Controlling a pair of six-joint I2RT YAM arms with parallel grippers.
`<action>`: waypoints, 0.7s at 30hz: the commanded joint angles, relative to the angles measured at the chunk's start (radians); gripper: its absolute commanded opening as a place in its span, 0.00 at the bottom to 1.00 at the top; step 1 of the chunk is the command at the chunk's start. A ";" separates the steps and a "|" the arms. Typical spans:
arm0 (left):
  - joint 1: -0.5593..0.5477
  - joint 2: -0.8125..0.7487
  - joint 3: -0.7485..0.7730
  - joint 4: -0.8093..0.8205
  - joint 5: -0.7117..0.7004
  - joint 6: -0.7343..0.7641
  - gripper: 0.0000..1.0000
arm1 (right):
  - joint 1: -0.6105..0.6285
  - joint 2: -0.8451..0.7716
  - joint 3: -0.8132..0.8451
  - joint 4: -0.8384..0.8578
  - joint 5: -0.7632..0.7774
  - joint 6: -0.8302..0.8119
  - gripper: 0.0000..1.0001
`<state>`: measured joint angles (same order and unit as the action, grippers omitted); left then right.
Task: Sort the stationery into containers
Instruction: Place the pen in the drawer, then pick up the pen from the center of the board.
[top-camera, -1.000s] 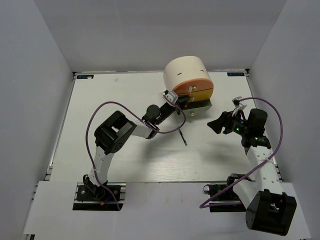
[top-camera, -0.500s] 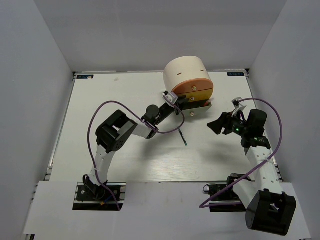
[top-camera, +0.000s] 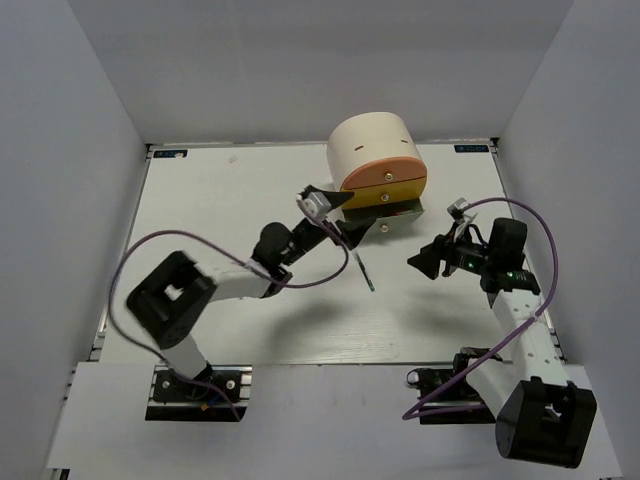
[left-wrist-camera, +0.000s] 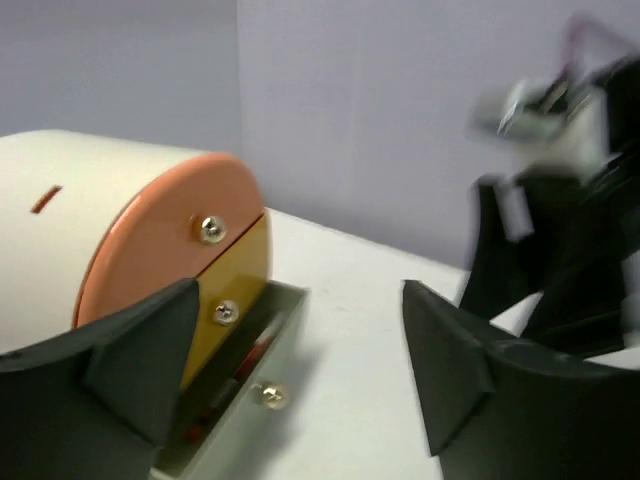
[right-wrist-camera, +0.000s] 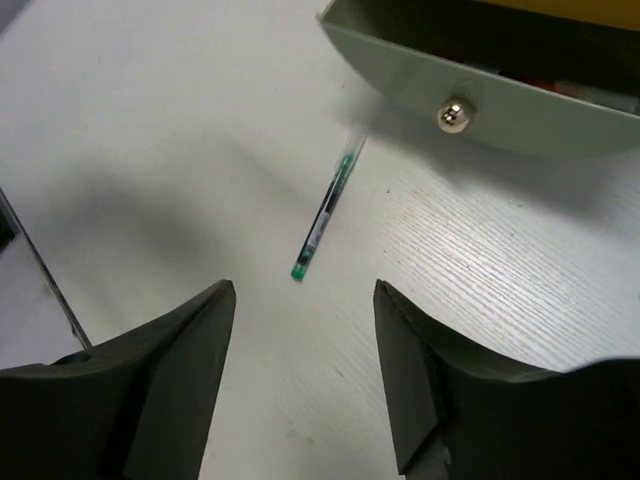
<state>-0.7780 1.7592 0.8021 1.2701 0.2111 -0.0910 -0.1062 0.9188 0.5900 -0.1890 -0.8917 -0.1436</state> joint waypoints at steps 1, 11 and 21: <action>0.017 -0.313 -0.075 -0.221 -0.012 -0.204 0.95 | 0.060 0.018 0.074 -0.128 -0.027 -0.174 0.62; 0.017 -0.841 -0.243 -1.322 -0.360 -0.610 1.00 | 0.371 0.196 0.211 -0.216 0.278 -0.241 0.46; 0.017 -1.267 -0.477 -1.535 -0.398 -0.915 1.00 | 0.592 0.466 0.338 -0.163 0.672 -0.054 0.71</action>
<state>-0.7631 0.5587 0.3172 -0.1722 -0.1429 -0.9039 0.4500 1.3857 0.9321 -0.4000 -0.3870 -0.2760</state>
